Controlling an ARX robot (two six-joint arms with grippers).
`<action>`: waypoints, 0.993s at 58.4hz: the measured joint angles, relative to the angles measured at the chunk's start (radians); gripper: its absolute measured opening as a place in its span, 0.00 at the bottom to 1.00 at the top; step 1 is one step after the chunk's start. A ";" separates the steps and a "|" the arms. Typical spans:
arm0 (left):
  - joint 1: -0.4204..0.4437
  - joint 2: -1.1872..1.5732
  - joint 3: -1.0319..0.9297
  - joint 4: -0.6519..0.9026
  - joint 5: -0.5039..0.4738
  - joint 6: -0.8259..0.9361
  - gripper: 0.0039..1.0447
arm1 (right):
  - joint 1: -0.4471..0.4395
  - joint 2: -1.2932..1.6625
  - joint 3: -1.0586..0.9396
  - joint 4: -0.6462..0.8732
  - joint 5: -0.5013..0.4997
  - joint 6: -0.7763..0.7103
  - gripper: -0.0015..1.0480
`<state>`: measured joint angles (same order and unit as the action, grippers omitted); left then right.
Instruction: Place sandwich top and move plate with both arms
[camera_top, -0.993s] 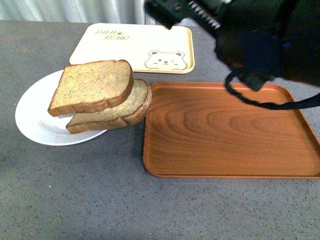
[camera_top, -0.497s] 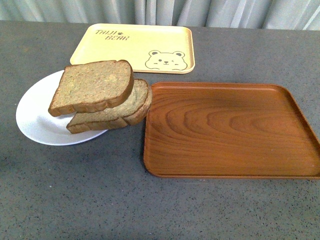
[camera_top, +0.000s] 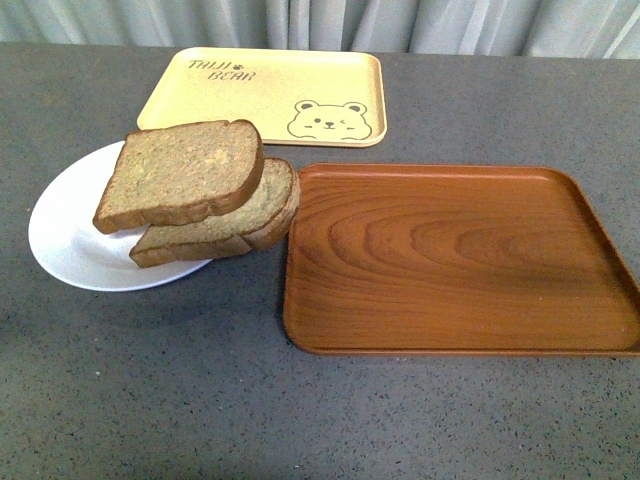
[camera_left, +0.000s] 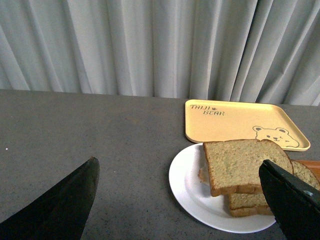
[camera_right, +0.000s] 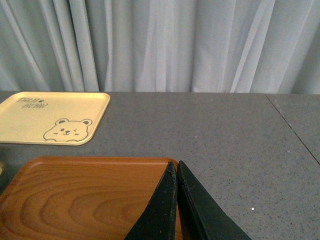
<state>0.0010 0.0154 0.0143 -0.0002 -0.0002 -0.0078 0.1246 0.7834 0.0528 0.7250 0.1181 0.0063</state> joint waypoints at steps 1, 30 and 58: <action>0.000 0.000 0.000 0.000 0.000 0.000 0.92 | -0.002 -0.002 -0.005 0.010 0.000 0.000 0.02; 0.000 0.000 0.000 0.000 0.000 0.000 0.92 | -0.121 -0.360 -0.032 -0.304 -0.116 -0.001 0.02; 0.000 0.000 0.000 0.000 0.000 0.000 0.92 | -0.121 -0.573 -0.032 -0.513 -0.116 -0.001 0.02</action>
<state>0.0010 0.0154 0.0143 -0.0002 -0.0002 -0.0078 0.0036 0.2104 0.0212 0.2115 0.0025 0.0055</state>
